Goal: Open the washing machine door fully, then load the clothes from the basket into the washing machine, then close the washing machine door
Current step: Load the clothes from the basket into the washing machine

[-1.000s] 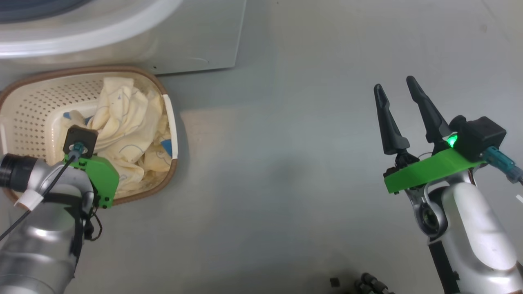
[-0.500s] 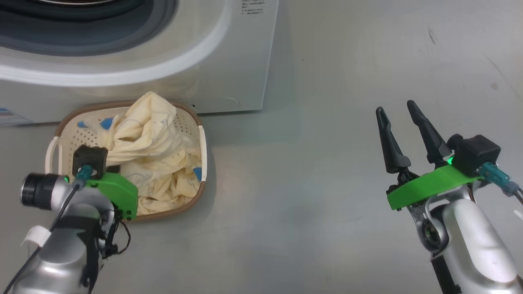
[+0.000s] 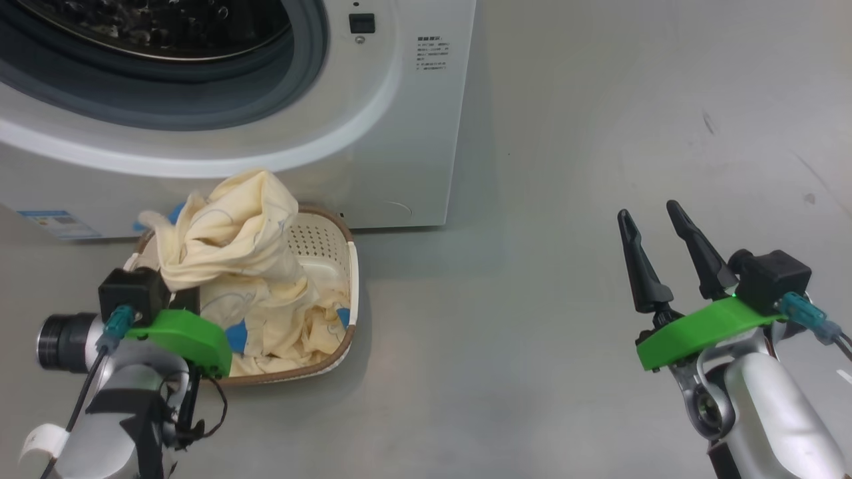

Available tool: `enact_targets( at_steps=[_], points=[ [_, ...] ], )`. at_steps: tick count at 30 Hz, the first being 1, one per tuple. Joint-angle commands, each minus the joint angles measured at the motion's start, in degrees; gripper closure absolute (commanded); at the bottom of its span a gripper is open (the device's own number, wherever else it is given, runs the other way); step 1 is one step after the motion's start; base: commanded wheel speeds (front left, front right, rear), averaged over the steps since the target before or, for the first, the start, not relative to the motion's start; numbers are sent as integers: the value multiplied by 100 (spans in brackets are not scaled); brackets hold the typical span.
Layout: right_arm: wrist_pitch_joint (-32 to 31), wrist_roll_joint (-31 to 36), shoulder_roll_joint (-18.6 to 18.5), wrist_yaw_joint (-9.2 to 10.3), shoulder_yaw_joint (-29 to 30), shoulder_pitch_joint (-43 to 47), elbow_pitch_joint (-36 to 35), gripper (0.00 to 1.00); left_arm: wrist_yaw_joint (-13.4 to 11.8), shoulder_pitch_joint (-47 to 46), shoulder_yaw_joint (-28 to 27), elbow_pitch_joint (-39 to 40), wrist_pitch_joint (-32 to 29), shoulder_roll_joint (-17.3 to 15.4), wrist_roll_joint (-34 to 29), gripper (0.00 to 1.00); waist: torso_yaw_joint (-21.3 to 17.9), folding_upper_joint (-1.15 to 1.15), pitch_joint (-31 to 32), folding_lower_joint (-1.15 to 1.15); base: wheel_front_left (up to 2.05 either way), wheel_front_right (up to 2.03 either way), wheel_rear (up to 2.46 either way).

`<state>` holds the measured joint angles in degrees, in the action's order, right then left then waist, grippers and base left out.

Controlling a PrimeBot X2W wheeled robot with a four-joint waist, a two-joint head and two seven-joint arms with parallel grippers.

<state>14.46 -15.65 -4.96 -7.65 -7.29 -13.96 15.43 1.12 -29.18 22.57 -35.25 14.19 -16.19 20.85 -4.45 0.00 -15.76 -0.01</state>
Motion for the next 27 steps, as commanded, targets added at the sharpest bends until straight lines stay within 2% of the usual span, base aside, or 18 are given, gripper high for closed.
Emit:
enact_targets(
  at_steps=[1, 17, 27],
  points=[
    [53, -26, -84, 16, -76, 19, -142, 0, -36, -21, -315, 271, 81, -189, 3, 100, 50, 0, 129, 1, 0, 0, 0],
    [53, -82, -118, 16, -83, 284, -78, 0, 5, 952, -983, 1115, 81, 117, -164, 100, 93, 0, 666, 1, 0, 0, 0],
    [53, -94, -101, 16, -78, 398, -74, 0, 48, 1332, -1410, 1525, 81, 454, -301, 100, 71, 0, 794, 1, 0, 0, 0]
  ],
)
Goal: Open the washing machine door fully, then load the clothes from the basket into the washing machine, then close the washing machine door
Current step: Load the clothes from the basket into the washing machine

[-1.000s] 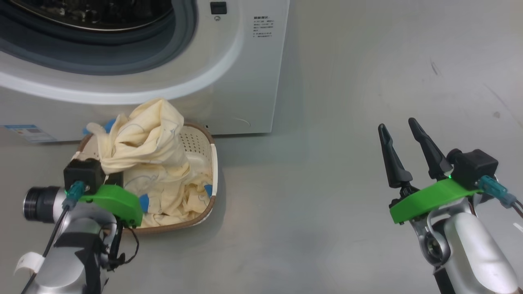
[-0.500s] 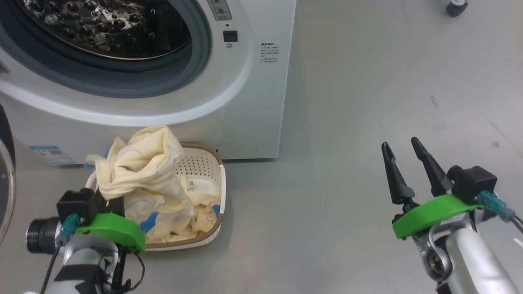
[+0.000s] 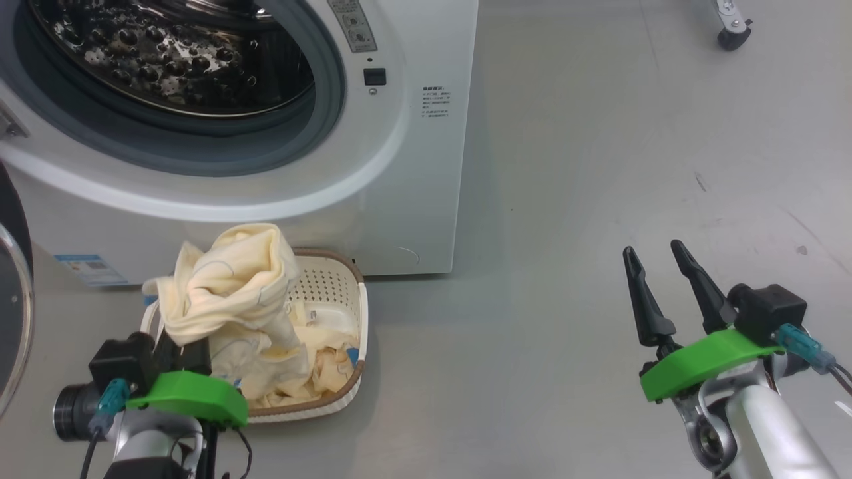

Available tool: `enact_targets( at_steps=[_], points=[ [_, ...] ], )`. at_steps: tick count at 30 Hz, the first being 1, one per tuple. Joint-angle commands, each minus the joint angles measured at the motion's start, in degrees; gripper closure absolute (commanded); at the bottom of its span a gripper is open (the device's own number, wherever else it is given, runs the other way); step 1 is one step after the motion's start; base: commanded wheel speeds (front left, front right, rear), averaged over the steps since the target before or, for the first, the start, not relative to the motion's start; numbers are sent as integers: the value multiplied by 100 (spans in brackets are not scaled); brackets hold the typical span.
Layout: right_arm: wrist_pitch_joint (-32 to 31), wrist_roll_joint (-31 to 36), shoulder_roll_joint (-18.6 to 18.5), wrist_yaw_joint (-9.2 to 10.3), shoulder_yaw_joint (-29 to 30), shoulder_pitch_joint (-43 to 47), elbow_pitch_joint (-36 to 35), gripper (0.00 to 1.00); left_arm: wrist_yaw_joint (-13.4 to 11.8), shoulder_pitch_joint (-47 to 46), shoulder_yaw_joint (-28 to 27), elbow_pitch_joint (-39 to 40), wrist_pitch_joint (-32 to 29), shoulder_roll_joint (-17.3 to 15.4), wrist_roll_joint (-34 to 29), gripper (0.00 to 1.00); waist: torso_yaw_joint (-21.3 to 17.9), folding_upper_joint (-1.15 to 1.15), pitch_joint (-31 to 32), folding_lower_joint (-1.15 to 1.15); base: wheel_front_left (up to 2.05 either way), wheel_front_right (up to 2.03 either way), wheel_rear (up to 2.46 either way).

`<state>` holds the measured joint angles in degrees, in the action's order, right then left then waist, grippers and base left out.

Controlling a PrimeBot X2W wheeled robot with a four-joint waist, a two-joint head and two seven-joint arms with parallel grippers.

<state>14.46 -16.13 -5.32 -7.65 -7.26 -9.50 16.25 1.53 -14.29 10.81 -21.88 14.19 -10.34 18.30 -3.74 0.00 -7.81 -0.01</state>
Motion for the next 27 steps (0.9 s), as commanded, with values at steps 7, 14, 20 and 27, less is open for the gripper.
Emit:
enact_targets(
  at_steps=[7, 14, 20, 27],
  points=[
    [53, -107, -31, 16, -94, -15, -168, 0, 103, 13, -436, 404, 81, 35, -247, 100, -41, 0, 24, 1, 0, 0, 0],
    [49, -118, -25, 16, -126, -59, -214, 0, 228, -74, -676, 596, 81, 122, -376, 100, -120, 0, -147, 1, 0, 0, 0],
    [46, -107, -22, 16, -120, -206, -277, 0, 344, -608, -971, 668, 81, 140, -278, 100, -232, 0, -648, 1, 0, 0, 0],
    [49, -85, 26, 16, -141, -479, -337, 0, 435, -1979, -1265, 437, 81, -95, -307, 100, -474, 0, -1465, 1, 0, 0, 0]
  ],
)
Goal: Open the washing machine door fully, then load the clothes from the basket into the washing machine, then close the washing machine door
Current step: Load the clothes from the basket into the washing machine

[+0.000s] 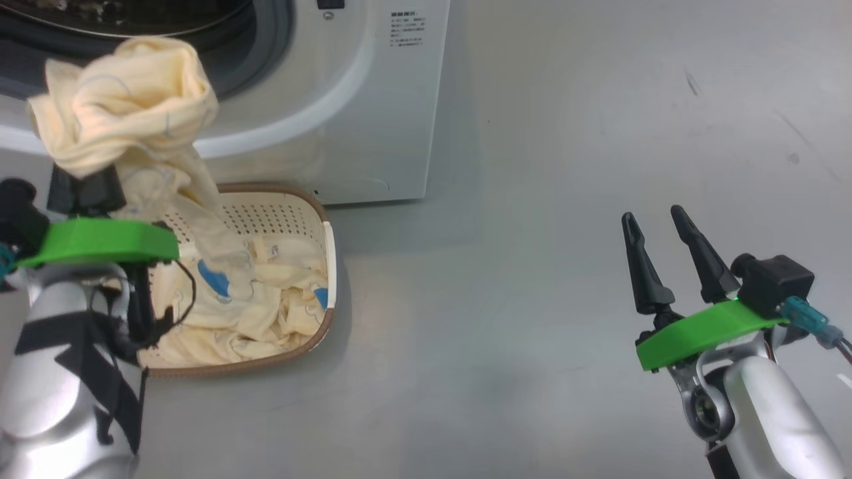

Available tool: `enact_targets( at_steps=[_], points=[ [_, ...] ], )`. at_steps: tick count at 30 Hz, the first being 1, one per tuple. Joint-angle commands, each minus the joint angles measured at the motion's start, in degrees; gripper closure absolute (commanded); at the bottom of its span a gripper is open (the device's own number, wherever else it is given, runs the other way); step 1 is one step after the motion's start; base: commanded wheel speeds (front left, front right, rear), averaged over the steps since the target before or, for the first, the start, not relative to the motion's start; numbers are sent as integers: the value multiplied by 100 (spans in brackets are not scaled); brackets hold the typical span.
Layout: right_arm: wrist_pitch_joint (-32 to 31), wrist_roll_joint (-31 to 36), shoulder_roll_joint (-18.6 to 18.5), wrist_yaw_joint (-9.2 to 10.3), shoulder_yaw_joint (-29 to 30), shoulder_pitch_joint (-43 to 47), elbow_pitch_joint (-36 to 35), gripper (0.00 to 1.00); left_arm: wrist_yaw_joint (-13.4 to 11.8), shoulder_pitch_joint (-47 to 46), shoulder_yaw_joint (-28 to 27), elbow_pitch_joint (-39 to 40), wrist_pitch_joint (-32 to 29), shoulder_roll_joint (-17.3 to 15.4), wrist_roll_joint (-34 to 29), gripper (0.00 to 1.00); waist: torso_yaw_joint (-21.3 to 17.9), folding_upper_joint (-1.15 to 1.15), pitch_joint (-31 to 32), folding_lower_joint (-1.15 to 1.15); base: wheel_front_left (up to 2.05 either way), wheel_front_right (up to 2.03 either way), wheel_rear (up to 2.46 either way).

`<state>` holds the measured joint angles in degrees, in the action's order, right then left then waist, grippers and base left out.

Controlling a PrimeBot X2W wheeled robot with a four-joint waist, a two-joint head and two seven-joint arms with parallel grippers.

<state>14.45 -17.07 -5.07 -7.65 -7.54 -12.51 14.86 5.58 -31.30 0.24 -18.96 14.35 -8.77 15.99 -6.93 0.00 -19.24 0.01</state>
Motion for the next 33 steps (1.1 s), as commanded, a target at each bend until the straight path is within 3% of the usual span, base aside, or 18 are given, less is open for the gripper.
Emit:
enact_targets(
  at_steps=[1, 9, 15, 23, 33],
  points=[
    [51, 10, 10, 16, -116, -213, -210, 0, 39, -465, -204, 91, 64, -304, -118, 100, -198, 0, -430, -1, 0, 0, 0],
    [53, -79, 106, 16, -158, -443, -368, 0, 97, -1863, -319, -546, 63, -678, -61, 100, -564, 0, -1143, -1, 0, 0, 0],
    [54, -102, 166, 16, -152, -568, -483, 0, 145, -3112, -338, -1263, -27, -1133, 72, 100, -879, 0, -1695, -1, 0, 0, 0],
    [54, -278, 213, 16, -276, -713, -571, 0, 180, -4502, -154, -1995, -280, -1816, 120, 100, -1256, 0, -2361, -1, 0, 0, 0],
    [54, -1082, 218, 16, -418, -952, -612, 0, 190, -6252, 471, -2342, -744, -2634, 286, 100, -1655, 0, -3070, -1, 0, 0, 0]
  ],
)
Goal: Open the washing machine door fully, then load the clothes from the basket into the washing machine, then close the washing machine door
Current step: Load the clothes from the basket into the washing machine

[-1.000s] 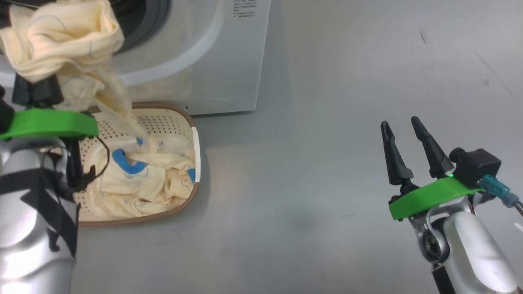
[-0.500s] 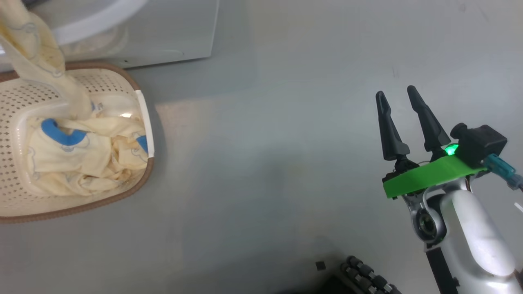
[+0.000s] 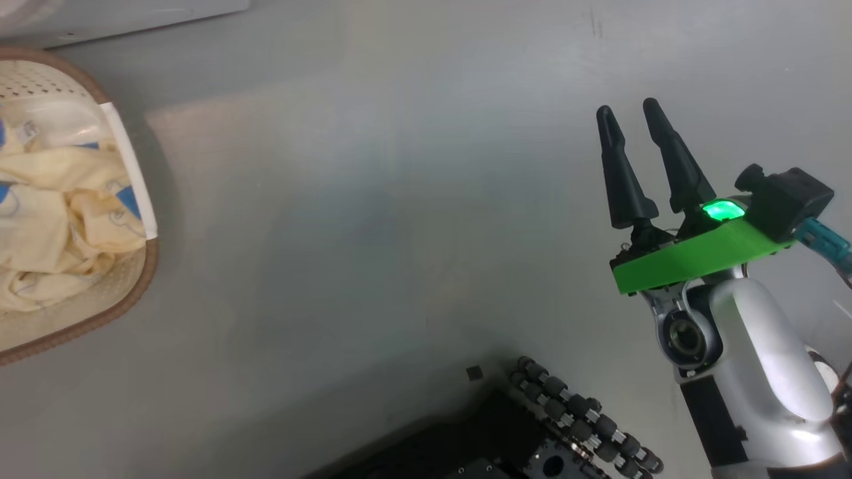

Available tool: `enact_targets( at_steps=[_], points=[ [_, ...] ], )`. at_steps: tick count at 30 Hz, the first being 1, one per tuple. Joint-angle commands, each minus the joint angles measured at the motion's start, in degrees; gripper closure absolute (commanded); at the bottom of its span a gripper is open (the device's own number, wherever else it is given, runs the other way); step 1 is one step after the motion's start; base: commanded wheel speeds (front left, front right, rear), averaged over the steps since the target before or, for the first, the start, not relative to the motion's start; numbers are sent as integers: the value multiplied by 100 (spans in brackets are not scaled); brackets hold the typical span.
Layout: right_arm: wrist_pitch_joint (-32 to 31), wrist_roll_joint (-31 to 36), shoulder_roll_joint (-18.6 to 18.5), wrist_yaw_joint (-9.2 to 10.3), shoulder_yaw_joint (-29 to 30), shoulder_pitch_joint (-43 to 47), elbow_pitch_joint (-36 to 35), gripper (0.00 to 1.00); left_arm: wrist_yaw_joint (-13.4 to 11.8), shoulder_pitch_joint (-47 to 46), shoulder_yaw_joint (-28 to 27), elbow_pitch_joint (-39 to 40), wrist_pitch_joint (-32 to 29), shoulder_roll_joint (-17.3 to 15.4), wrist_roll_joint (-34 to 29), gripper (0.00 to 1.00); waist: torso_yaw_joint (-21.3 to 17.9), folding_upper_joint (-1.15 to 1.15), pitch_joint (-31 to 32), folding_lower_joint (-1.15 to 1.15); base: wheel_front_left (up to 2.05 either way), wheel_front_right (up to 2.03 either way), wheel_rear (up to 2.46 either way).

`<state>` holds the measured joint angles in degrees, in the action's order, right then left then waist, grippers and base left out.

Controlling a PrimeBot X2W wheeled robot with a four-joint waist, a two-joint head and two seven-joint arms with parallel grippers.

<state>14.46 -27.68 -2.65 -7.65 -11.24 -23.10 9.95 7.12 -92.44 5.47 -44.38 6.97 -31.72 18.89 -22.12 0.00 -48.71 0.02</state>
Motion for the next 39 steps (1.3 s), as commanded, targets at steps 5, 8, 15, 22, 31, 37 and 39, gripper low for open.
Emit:
enact_targets(
  at_steps=[5, 8, 15, 22, 31, 37, 39],
  points=[
    [53, -213, -23, 16, -155, 1, -128, 0, 35, -739, 241, -176, -31, -550, -152, 100, -288, 0, -231, -2, 0, 0, 0],
    [53, -247, -23, 16, -212, -20, -130, 0, 35, -905, 381, -475, -1, -612, -226, 100, -337, 0, -253, -2, 0, 0, 0],
    [53, -234, -23, 16, -207, -59, -119, 0, 36, -1035, 509, -1118, 273, -631, -151, 100, -337, 0, -267, -2, 0, 0, 0],
    [53, -176, -23, 16, -181, -76, -128, 0, 36, -1022, 644, -1498, 404, -506, 22, 13, -234, 0, -230, -2, 0, 0, 0],
    [53, 50, -23, 16, -9, -102, -120, 0, 36, -774, 840, -1839, 624, -339, 264, 0, 17, 0, -11, -2, 0, 0, 0],
    [53, 305, -23, 16, 174, -40, -110, 0, 36, -298, 1059, -1829, 731, -132, 562, 0, 263, 0, 279, -2, 0, 0, 0],
    [53, 387, -23, 16, 239, -16, -118, 0, 36, -73, 1145, -1805, 756, -72, 652, 0, 356, 0, 408, -2, 0, 0, 0]
  ],
)
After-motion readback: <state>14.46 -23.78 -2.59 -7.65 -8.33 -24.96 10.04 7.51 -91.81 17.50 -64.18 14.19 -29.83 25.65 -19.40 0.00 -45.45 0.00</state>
